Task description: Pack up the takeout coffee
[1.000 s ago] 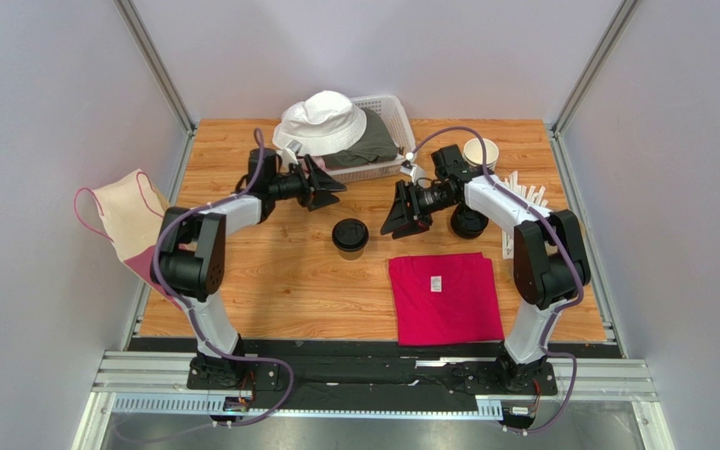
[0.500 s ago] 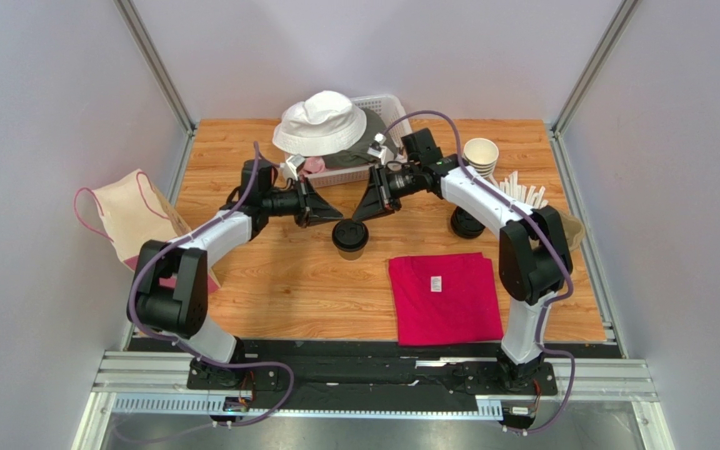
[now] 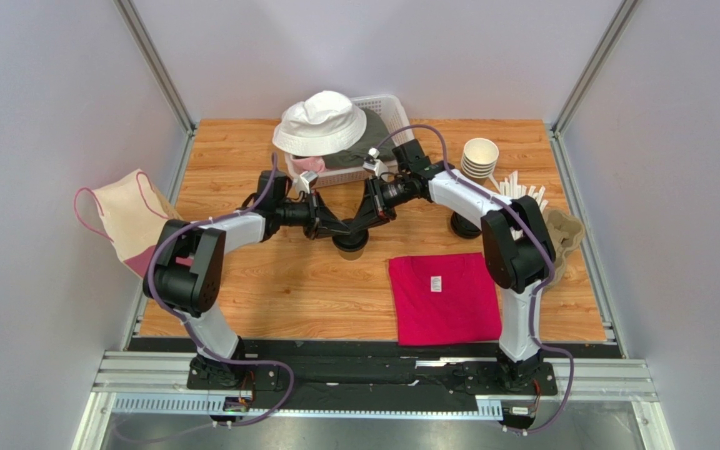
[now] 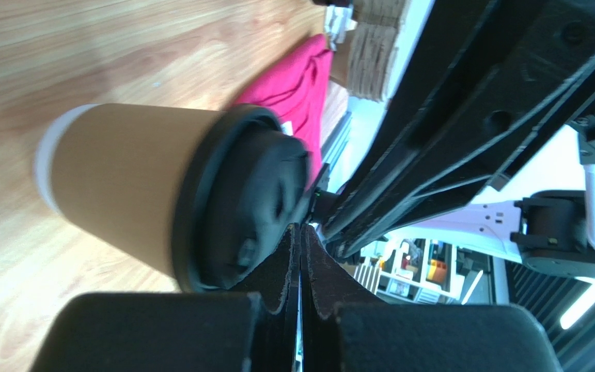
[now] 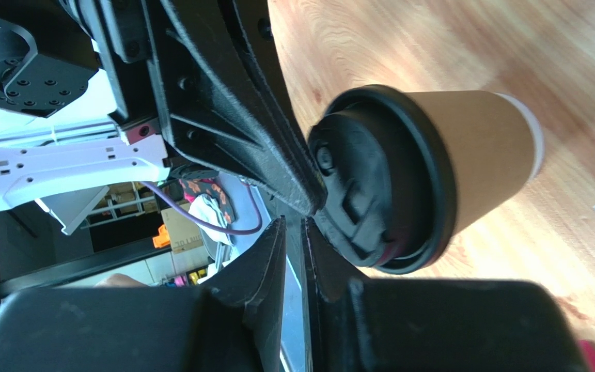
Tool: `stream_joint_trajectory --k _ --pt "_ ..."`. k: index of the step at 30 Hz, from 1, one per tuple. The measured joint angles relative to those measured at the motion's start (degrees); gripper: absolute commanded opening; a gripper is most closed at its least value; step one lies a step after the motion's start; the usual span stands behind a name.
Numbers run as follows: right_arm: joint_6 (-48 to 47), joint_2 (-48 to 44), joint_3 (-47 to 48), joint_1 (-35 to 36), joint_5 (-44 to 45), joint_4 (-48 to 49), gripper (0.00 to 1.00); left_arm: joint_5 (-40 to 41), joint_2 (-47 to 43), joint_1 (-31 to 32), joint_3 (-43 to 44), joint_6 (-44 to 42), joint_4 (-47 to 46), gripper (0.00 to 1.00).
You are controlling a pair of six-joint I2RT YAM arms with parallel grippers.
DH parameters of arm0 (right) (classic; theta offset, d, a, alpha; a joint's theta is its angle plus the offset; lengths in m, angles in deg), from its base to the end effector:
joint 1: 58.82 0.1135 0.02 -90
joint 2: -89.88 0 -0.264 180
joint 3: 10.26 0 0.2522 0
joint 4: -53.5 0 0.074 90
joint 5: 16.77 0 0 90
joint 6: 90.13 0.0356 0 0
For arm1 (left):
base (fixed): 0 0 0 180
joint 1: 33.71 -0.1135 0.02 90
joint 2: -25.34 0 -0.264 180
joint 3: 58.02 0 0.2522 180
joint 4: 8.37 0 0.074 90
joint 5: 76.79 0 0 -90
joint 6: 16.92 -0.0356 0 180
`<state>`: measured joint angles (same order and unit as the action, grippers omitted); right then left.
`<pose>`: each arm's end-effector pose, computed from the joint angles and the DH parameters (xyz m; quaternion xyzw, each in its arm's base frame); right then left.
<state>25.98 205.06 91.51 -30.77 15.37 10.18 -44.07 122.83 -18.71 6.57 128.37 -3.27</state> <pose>0.3641 0.2282 0.2162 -0.1527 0.8361 0.5267 0.0121 0.3203 -0.1168 0.1809 -0.0744 0.8129 -0.5737 0.0666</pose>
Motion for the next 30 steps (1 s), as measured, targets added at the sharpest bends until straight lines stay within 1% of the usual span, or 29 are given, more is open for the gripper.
stream_joint_trajectory --k 1,4,7,17,30 --pt "-0.02 0.35 0.0 0.0 0.22 -0.04 0.13 0.11 0.66 -0.07 -0.24 -0.24 -0.17 0.0" --pt "-0.52 1.51 0.0 -0.02 1.22 -0.15 0.11 -1.49 2.43 -0.55 -0.92 -0.09 -0.87 0.0" --pt "-0.81 3.13 -0.02 -0.35 2.23 -0.31 0.1 -3.1 3.61 -0.85 -0.87 -0.17 -2.45 0.0" --pt "-0.87 3.78 -0.52 -1.01 0.02 -0.04 0.09 -9.75 7.93 -2.51 -0.39 -0.15 -6.93 0.0" --pt "-0.9 5.33 -1.03 -1.84 -4.26 1.7 0.09 -13.57 10.21 -3.17 0.92 -2.69 -5.27 0.0"
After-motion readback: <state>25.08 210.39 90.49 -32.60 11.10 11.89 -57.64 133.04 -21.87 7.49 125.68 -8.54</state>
